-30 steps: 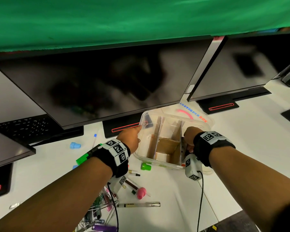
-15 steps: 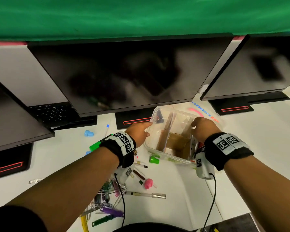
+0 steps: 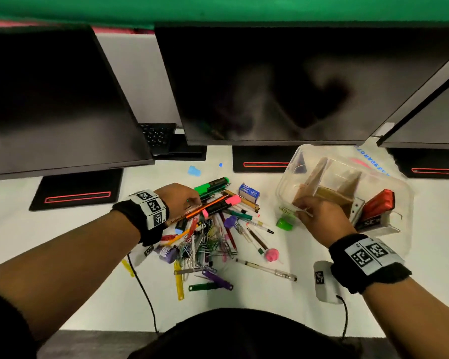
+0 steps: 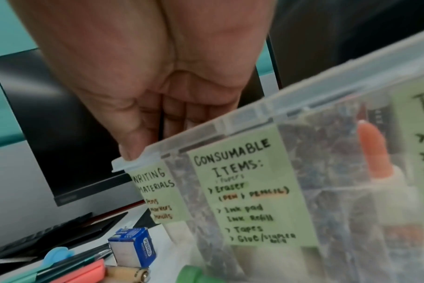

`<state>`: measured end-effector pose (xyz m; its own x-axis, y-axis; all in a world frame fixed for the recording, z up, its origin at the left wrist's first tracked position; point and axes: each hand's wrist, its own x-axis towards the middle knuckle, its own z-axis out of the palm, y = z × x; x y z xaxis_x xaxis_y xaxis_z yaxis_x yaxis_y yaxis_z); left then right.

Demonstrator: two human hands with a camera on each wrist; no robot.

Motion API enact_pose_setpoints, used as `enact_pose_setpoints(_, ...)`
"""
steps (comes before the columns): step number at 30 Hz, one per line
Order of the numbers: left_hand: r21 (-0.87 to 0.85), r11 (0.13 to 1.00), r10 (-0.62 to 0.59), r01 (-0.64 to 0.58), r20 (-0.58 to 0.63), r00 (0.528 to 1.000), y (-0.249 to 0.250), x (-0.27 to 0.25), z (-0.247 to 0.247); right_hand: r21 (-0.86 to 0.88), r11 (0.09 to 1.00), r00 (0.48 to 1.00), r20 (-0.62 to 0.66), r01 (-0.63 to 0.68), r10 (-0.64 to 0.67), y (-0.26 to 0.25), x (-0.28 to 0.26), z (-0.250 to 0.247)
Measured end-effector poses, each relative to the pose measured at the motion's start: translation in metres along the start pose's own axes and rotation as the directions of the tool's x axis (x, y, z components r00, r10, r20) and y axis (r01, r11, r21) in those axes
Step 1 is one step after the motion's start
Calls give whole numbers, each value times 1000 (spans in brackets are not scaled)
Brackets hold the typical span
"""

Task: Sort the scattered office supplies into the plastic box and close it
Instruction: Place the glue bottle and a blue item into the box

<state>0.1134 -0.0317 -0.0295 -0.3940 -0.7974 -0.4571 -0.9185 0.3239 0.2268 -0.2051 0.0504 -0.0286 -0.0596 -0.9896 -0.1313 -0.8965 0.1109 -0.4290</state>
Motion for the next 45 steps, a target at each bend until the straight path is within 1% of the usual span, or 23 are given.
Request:
enact_pose_setpoints(3,50,998,-44,42,39,998,-20,-16,9,-25,1000,1000,6,-12,12,-3,6,10)
enact_pose_setpoints(5,88,996,-42,33,109,993,-26,-25,18,-10,999,999,-15,-37,37,-4,8,12)
enact_pose_setpoints(7,149,989,-24,-9,213,977,-30,-34,30,-1,999,998,-26,-53,53,-8,9,13)
enact_pose_setpoints(9,224,972,4,-72,290,957,-32,-39,45,1,999,998,-34,-52,52,-11,8,13)
enact_pose_setpoints(10,251,964,9,-88,303,953,-33,-40,51,3,999,998,-36,-54,54,-11,7,13)
enact_pose_setpoints(13,279,956,-2,-86,301,954,-35,-43,64,2,998,997,-30,-69,69,-11,7,14)
enact_pose_setpoints(17,279,956,16,-88,250,968,-35,-48,72,-2,997,996,-36,-80,79,-13,5,14)
enact_pose_setpoints(23,155,987,7,-31,154,988,-33,-49,71,15,996,996,-34,-87,87,-15,2,13)
enact_pose_setpoints(27,78,997,4,-12,93,996,-23,-49,53,28,995,995,-16,-98,99,-16,0,11)
enact_pose_setpoints(31,20,997,71,-73,75,995,3,-45,21,48,994,995,13,-100,100,-18,-4,8)
enact_pose_setpoints(35,-35,985,171,-171,-26,985,41,-38,-9,-35,996,996,-39,-83,81,-25,-10,6)
enact_pose_setpoints(37,-87,972,209,-217,-98,973,60,-31,-18,-35,999,998,-49,-34,32,-31,-15,2)
enact_pose_setpoints(39,-147,953,242,-263,-149,959,77,-25,-24,29,998,998,-25,52,-51,-37,-22,-3)
enact_pose_setpoints(41,-195,934,267,-300,-178,947,94,-19,-28,125,987,995,-4,97,-98,-41,-28,-5)
enact_pose_setpoints(45,-297,881,295,-368,-262,919,124,-10,-34,264,962,998,-17,65,-63,-39,-30,-5)
